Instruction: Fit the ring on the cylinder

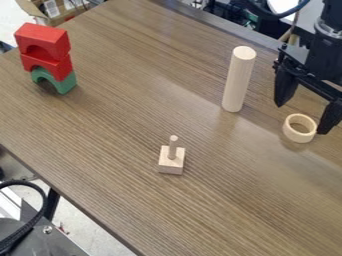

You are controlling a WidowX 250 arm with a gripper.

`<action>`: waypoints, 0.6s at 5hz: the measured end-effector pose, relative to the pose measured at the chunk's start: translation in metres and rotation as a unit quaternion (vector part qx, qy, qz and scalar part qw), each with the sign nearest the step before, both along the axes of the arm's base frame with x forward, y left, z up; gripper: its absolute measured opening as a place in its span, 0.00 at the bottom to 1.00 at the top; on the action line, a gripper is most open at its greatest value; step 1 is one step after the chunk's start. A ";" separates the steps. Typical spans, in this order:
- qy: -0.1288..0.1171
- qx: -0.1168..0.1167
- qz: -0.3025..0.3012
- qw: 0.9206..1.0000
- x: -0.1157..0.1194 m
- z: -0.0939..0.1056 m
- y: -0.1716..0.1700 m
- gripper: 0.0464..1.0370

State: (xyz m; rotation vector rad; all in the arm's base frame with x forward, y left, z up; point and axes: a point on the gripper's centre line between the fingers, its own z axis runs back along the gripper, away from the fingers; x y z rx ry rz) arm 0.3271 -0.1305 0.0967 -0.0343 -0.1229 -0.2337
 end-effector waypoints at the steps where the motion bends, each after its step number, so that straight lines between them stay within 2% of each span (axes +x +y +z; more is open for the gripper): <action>1: 0.020 0.009 0.000 1.000 -0.004 -0.014 0.002 0.96; 3: 0.022 0.008 -0.009 1.000 0.016 -0.028 -0.006 0.96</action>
